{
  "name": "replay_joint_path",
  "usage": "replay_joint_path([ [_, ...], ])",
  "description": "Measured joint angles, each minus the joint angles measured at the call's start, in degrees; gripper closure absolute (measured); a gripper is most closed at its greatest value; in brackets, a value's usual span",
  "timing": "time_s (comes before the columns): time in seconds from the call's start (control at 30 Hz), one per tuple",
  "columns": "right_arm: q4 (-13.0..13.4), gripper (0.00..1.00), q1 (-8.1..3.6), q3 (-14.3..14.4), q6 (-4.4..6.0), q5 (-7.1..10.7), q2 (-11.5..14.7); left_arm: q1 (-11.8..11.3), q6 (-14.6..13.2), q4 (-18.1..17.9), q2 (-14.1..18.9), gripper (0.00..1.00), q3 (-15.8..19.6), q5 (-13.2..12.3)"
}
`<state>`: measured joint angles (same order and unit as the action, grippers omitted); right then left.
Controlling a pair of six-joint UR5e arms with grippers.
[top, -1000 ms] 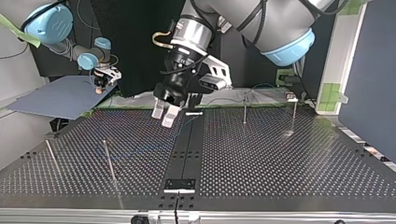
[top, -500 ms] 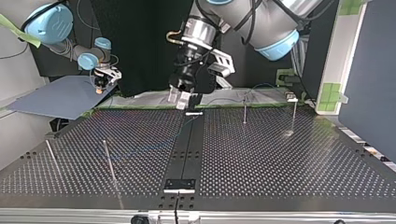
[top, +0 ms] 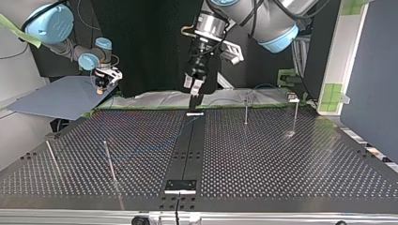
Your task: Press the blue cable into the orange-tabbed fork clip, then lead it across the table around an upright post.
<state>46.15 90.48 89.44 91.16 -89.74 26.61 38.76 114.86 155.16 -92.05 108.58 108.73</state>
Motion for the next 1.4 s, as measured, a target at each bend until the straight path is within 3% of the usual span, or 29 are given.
replay_joint_path([
  [0.53, 0.0, 1.0, 0.0, 0.0, 0.0, 0.0, 0.0, -2.5, -0.1, -1.8, -0.2, 0.01, 8.9, 0.0],
  [0.87, 0.0, 1.0, 0.0, 0.0, 0.01, 0.0, 0.0, -4.0, 0.0, -7.1, -4.8, 0.01, 15.3, -0.8],
  [1.07, -0.1, 1.0, 0.01, 0.0, 0.0, 0.0, 0.0, -4.4, -0.6, -10.4, -5.7, 0.01, 18.6, -0.8],
  [1.4, -0.1, 1.0, 0.15, 0.0, 0.01, 0.0, 0.0, -5.2, -2.2, -15.4, -5.8, 0.01, 20.1, -0.7],
])
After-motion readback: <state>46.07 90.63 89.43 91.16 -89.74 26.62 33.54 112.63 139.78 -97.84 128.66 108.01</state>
